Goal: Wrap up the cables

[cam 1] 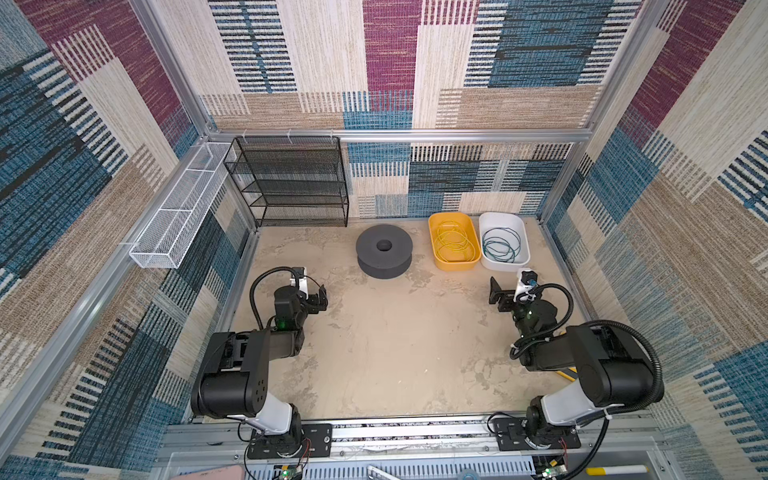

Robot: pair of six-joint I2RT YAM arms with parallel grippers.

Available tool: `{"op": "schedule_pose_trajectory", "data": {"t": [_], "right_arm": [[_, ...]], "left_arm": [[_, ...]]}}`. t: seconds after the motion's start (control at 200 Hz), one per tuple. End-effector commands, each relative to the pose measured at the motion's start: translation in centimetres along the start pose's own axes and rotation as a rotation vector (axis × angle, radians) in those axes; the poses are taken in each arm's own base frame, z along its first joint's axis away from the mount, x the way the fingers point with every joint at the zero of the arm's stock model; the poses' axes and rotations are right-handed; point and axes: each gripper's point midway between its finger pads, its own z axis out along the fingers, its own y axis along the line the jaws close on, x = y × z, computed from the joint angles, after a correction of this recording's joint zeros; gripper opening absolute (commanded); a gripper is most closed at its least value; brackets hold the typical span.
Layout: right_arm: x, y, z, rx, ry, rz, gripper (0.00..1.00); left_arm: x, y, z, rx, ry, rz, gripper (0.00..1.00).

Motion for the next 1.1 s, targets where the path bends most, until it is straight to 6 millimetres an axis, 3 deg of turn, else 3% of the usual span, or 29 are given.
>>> {"op": "schedule_pose_trajectory", "data": {"t": [0.0,1.097], "right_arm": [[-0.72,0.18,-0.06,-0.009,-0.030,0.000,0.99],[-0.75,0.19,-0.14,-0.008,-0.032,0.000,0.99]], "left_arm": [[-0.28,0.06,0.01,0.000,-0.008,-0.017,0.99],[-0.24,0.14,0.11,0.013,-0.005,-0.027,0.99]]}}
